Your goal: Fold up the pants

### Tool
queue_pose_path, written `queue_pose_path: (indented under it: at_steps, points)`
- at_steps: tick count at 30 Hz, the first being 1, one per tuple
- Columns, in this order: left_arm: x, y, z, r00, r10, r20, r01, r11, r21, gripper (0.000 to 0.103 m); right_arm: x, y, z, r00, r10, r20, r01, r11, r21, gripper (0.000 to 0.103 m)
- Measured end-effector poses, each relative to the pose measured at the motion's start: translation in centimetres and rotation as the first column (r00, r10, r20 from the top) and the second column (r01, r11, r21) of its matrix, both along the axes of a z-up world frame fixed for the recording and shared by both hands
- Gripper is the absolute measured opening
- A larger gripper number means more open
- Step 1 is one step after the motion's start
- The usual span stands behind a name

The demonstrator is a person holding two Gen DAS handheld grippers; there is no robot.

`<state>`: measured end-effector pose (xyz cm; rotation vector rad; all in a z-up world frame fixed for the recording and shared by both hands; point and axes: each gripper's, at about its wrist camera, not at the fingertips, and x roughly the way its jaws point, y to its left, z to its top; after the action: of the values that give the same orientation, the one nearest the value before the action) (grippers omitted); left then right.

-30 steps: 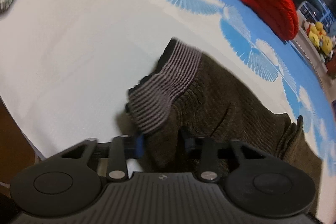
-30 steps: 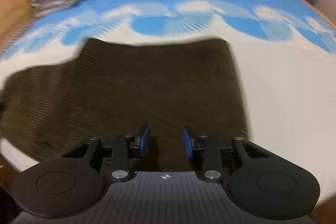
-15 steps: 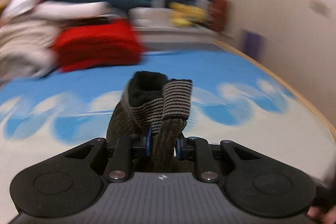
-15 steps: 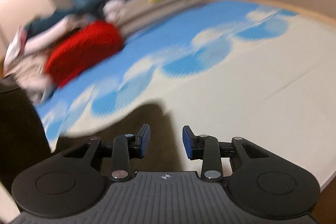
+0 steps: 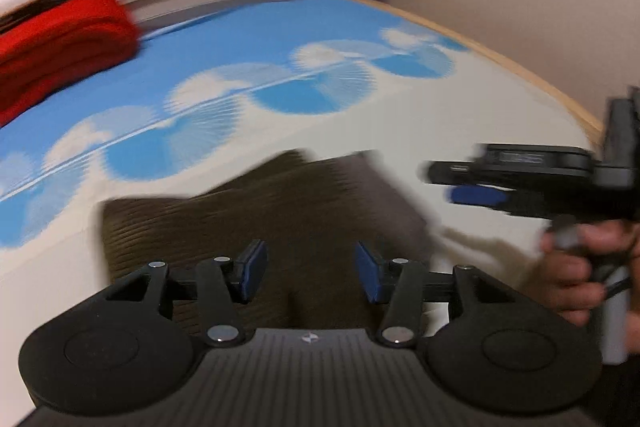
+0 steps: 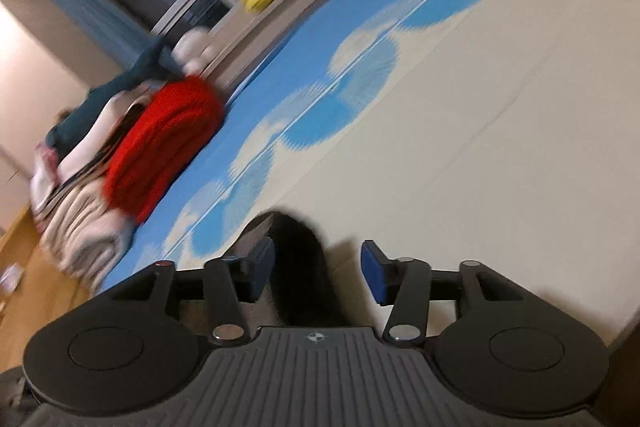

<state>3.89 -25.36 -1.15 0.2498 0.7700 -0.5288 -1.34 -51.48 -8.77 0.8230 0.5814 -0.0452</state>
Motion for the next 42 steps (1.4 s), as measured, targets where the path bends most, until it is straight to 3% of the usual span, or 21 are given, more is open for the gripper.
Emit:
queue_pose_path:
  at_steps: [4,7,8,10,12,15,18,23,26,28,32,34,37,42]
  points:
    - [1.9,5.1,-1.8,0.993,0.099,-0.069,-0.099,0.995,-0.005,0.035,1.9,1.9,-0.7,0.994,0.107,-0.034,-0.106,0.993,0.055,0.065]
    - [1.9,6.4,-6.8,0.985,0.057,-0.162,-0.041,0.994,0.099,0.028,3.3,4.2,-1.3,0.978,0.142,-0.150,-0.151,0.987,-0.051,0.066]
    - [1.2,6.4,-8.0,0.989,0.029,-0.147,-0.011,0.992,0.125,0.028,3.6,4.8,-1.4,0.975,0.133,-0.179,-0.151,0.984,-0.095,0.067]
    - [-0.7,6.0,-8.8,0.999,-0.024,-0.022,0.027,0.988,0.151,0.028,3.8,5.4,-1.5,0.972,0.121,-0.203,-0.147,0.982,-0.118,0.062]
    - [-1.0,5.9,-8.8,1.000,-0.023,0.002,0.023,0.987,0.157,0.027,3.4,5.7,-1.4,0.973,0.079,-0.215,-0.109,0.985,-0.134,0.053]
    - [-0.2,6.5,-8.6,1.000,-0.012,-0.016,0.014,0.993,0.118,0.027,2.9,5.8,-1.5,0.972,0.030,-0.235,-0.056,0.993,-0.105,0.051]
    - [1.6,7.9,-6.0,0.998,0.049,-0.027,-0.048,0.998,0.028,0.030,2.8,5.8,-1.8,0.969,0.019,-0.246,-0.047,0.993,-0.106,0.050]
    - [9.0,8.0,-3.6,0.985,0.171,0.037,-0.170,0.985,-0.040,0.027,2.6,6.0,-2.0,0.969,0.037,-0.244,-0.076,0.986,-0.150,0.049]
    - [14.2,7.9,-5.9,0.968,0.249,-0.018,-0.248,0.968,0.029,0.020,2.3,5.8,-2.0,0.968,0.048,-0.246,-0.088,0.984,-0.154,0.049]
    - [16.6,8.2,-8.8,0.956,0.261,-0.130,-0.254,0.965,0.071,0.022,2.2,5.6,-2.1,0.968,0.055,-0.246,-0.094,0.984,-0.151,0.049]
    - [16.2,7.5,-8.5,0.963,0.256,-0.080,-0.249,0.965,0.084,0.024,2.0,5.2,-2.2,0.971,0.083,-0.223,-0.111,0.987,-0.116,0.050]
    - [15.3,8.1,-8.5,0.958,0.270,-0.095,-0.268,0.963,0.042,0.040,1.8,4.6,-2.4,0.973,0.094,-0.209,-0.112,0.990,-0.079,0.052]
    - [14.8,8.3,-7.9,0.950,0.296,-0.100,-0.294,0.955,0.036,0.053,1.3,4.3,-1.9,0.975,0.105,-0.195,-0.121,0.990,-0.071,0.055]
    - [14.7,8.0,-7.3,0.941,0.319,-0.115,-0.315,0.948,0.045,0.059,0.4,4.1,-1.6,0.971,0.100,-0.216,-0.113,0.992,-0.050,0.066]
